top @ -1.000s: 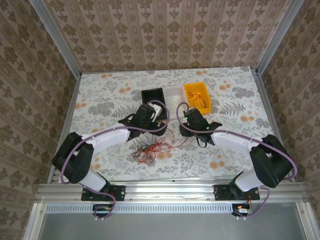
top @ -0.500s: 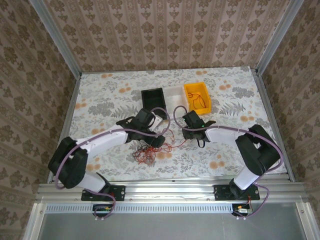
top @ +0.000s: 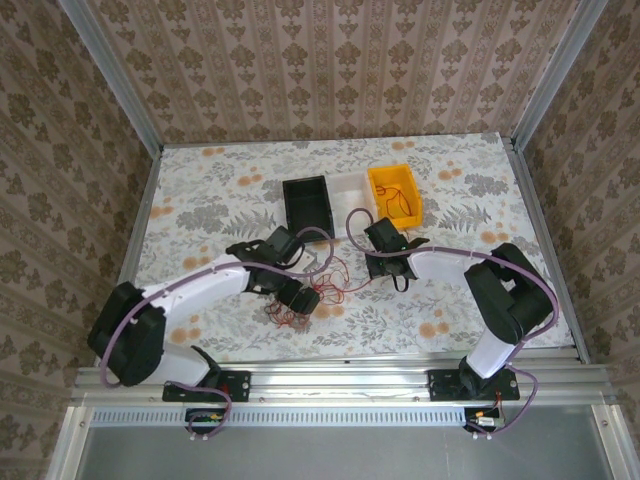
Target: Untangle the cables
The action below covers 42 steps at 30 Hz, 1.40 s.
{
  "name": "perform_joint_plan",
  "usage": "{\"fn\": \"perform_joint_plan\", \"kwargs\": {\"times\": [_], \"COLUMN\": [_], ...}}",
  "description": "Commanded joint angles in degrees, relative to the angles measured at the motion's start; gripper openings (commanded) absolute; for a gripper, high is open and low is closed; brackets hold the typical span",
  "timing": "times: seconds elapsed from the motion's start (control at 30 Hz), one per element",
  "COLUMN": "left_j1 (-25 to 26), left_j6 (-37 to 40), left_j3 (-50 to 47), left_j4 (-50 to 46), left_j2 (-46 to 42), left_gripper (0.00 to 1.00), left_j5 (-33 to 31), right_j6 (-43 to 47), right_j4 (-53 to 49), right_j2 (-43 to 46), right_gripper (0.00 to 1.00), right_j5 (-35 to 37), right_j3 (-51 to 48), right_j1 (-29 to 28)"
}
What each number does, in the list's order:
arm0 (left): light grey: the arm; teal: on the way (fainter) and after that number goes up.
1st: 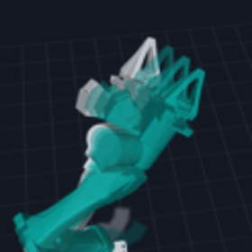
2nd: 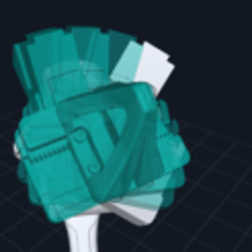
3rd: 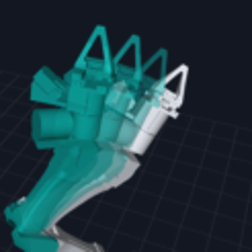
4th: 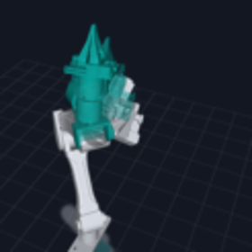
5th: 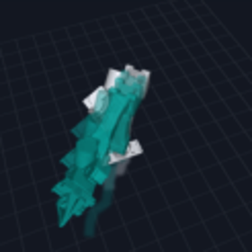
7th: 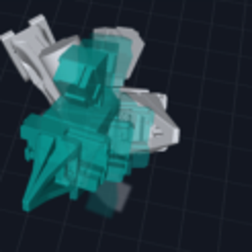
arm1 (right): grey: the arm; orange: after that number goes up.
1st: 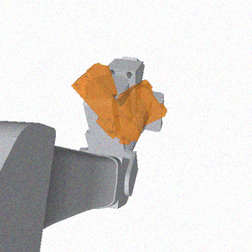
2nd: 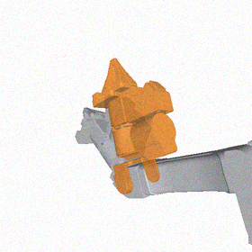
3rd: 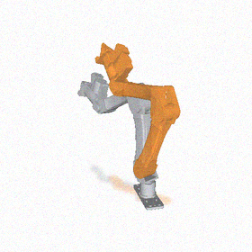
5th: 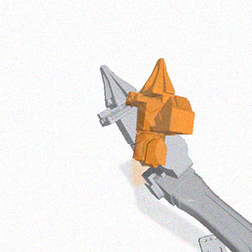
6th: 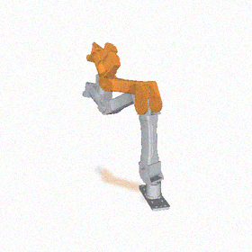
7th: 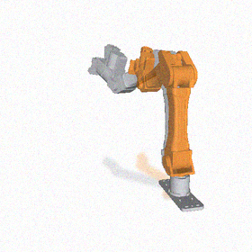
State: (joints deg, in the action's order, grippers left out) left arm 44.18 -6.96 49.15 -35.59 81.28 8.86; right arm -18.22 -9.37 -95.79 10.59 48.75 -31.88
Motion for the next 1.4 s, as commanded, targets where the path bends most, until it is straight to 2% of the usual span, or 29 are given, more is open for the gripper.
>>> {"fn": "perform_joint_plan", "kwargs": {"times": [0.0,0.1,0.13,0.3,0.5,0.57,0.7,0.8,0.93,1.03,1.23,1.37], "left_j1": [0.38,0.3,0.2,-0.96,-3.78,-4.51,-7.33,-11.64,-16.13,-17.18,-16.89,-13.54], "left_j6": [-0.76,2.03,3.12,6.17,6.53,5.2,-0.77,-7.6,-13.72,-14.99,-14.2,-8.41], "left_j3": [1.93,5.09,5.95,8.44,9.63,9.83,10.22,11.43,10.23,9.91,10.79,10.88], "left_j4": [-3.29,-4.57,-4.98,-6.49,-7.34,-6.77,-5.72,-6.93,-4.8,-3.41,-3.13,0.47], "left_j2": [4.75,8.82,9.59,12.34,14.34,14.65,16.61,18.54,18.22,18.03,18.92,18.0], "left_gripper": [0.93,0.87,0.81,0.35,0.0,0.0,0.0,0.0,0.0,0.0,0.0,0.0], "left_j5": [-1.71,-0.6,-0.14,2.39,5.62,1.17,-14.73,-19.42,-15.77,-13.94,-12.83,-8.13], "right_j6": [-1.81,-3.09,-3.95,-7.4,-13.74,-15.37,-21.0,-24.41,-24.5,-22.91,-22.16,-21.42], "right_j4": [0.04,0.06,-0.12,1.09,2.52,2.47,-2.69,-9.05,-13.66,-13.25,-12.78,-12.57], "right_j2": [3.19,5.08,5.77,9.38,13.16,14.16,15.63,17.69,18.24,19.18,19.99,20.76], "right_gripper": [0.01,0.02,0.01,0.0,0.0,0.0,0.0,0.0,0.0,0.0,0.0,0.0], "right_j5": [3.17,4.94,5.65,4.95,0.43,-0.23,5.3,11.64,13.82,12.71,12.11,12.28], "right_j3": [-1.06,-1.71,-1.88,-3.52,-5.71,-6.25,-6.32,-5.82,-5.33,-5.93,-6.21,-6.21], "right_j1": [0.58,0.89,1.17,4.11,10.11,12.0,16.55,21.07,27.3,29.63,29.76,29.11]}}
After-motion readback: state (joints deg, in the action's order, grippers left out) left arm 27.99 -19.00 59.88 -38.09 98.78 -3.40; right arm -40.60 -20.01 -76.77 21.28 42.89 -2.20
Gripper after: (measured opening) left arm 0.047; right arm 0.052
